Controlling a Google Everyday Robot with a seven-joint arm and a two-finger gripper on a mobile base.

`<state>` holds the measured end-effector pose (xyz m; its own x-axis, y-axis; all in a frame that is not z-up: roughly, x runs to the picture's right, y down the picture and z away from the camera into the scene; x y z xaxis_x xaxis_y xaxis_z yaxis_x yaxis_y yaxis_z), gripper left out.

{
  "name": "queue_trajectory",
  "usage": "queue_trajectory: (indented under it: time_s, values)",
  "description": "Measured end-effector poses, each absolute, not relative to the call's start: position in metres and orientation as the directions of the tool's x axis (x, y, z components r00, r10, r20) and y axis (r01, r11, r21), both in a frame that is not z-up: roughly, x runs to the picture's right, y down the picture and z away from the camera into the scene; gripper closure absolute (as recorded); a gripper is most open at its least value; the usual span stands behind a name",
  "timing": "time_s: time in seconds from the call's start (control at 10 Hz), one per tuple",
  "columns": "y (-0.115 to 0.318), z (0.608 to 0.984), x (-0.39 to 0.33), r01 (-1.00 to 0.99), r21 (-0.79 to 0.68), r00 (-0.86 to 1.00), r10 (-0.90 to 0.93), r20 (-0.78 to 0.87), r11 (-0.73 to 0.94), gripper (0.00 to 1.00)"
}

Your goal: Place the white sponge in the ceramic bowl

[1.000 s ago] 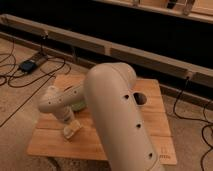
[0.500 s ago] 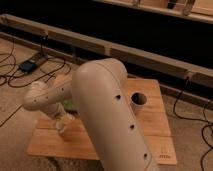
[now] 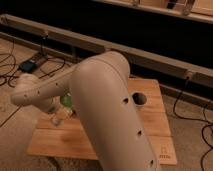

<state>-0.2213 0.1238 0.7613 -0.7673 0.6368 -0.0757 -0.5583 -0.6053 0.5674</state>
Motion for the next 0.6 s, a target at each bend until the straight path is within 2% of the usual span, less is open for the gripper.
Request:
queue_trajectory:
  time_s: [0.6]
  values:
    - [0.056, 0.796, -0.198, -0.435, 0.702, -0.79, 0.613, 0.002, -0.563, 1.0]
